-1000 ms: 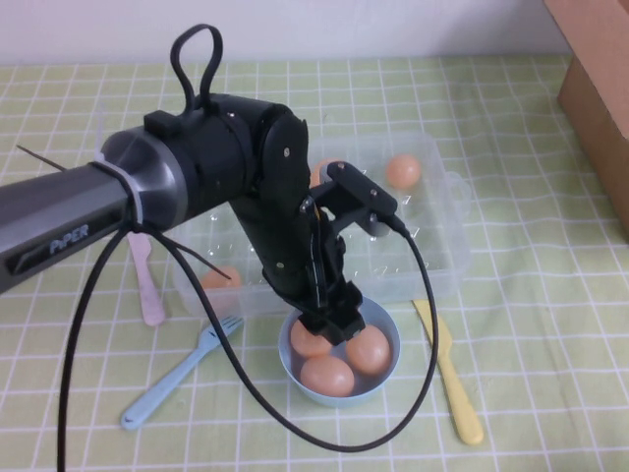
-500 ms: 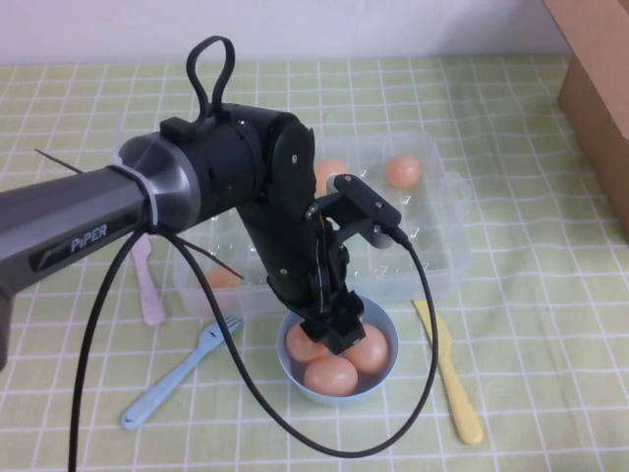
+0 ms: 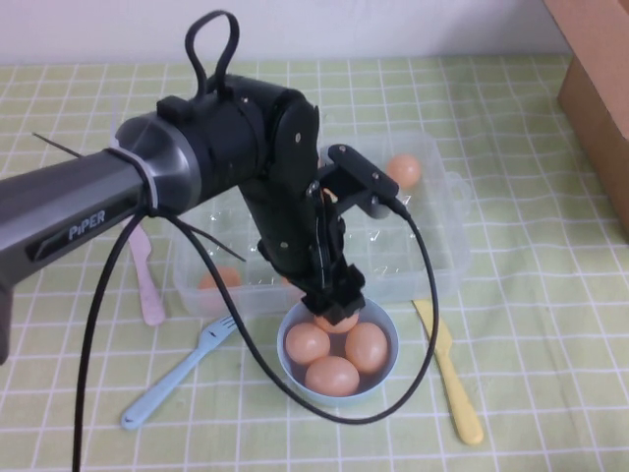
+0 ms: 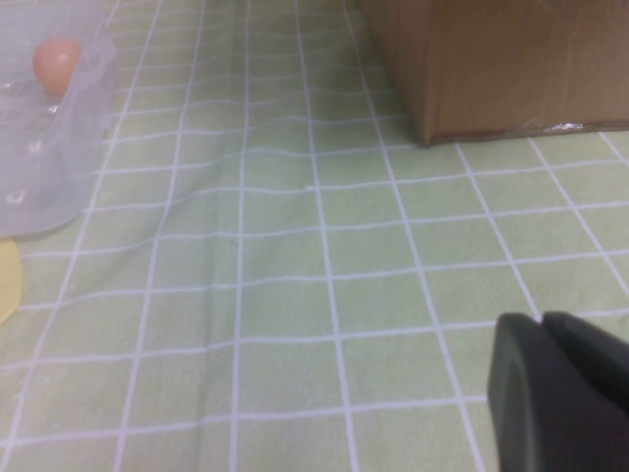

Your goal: Take an egg out of the egg box

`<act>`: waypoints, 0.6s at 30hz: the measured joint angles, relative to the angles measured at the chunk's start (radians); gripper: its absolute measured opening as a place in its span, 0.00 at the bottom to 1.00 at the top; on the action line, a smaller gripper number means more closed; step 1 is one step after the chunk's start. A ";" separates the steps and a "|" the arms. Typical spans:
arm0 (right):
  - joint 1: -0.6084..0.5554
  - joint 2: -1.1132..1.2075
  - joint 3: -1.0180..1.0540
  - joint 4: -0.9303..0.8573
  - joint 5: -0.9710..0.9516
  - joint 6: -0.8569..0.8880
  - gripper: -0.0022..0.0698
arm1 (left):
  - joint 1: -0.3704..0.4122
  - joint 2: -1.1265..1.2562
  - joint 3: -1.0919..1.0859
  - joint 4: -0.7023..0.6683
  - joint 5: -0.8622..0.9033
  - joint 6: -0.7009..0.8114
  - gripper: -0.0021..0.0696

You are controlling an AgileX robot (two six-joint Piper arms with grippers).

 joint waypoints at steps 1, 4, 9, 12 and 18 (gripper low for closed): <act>0.000 0.000 0.000 0.000 0.000 0.000 0.01 | 0.000 0.000 -0.015 0.007 0.011 -0.010 0.66; 0.000 0.000 0.000 0.000 0.000 0.000 0.01 | 0.000 0.000 -0.075 0.022 0.041 -0.033 0.64; 0.000 0.000 0.000 0.000 0.000 0.000 0.01 | 0.000 -0.017 -0.121 0.029 0.084 -0.038 0.44; 0.000 0.000 0.000 0.000 0.000 0.000 0.01 | 0.000 -0.057 -0.113 0.029 0.075 -0.038 0.19; 0.000 0.000 0.000 0.000 0.000 0.000 0.01 | 0.000 -0.228 0.064 0.036 -0.111 -0.065 0.04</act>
